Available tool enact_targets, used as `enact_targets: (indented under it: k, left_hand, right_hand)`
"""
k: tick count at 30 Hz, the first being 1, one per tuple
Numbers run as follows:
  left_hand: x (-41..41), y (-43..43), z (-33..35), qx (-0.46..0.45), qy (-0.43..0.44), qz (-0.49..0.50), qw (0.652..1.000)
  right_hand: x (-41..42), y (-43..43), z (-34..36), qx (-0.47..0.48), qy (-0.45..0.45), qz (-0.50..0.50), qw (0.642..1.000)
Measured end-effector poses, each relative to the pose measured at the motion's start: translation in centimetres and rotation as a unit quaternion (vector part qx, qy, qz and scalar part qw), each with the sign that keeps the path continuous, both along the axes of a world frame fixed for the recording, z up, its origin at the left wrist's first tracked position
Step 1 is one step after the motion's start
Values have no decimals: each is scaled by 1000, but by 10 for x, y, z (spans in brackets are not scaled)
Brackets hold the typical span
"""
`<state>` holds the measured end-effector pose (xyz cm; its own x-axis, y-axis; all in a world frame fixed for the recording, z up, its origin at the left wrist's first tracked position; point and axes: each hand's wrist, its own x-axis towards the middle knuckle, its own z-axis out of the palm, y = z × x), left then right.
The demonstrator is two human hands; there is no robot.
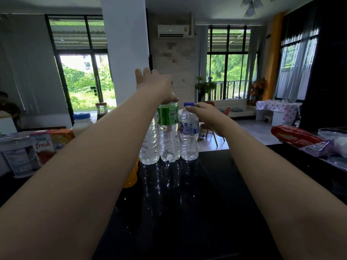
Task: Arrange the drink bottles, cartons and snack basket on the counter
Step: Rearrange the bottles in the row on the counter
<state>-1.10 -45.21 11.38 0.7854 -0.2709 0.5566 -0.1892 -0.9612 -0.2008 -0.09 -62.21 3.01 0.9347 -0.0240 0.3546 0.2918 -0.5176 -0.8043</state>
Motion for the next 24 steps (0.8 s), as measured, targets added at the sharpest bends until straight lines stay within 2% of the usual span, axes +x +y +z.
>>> enact_targets:
  k: [12, 19, 24]
  left_hand:
    - [0, -2, -6, -19, -3, -16, 1000]
    - [1, -3, -11, -31, -21, -8, 999]
    - [1, 0, -10, -41, -14, -21, 999]
  right_hand:
    - [-2, 3, -3, 41, 23, 3, 999]
    - [-2, 4, -6, 8, 3, -12, 1000]
    - [-6, -1, -5, 66, 35, 45, 996]
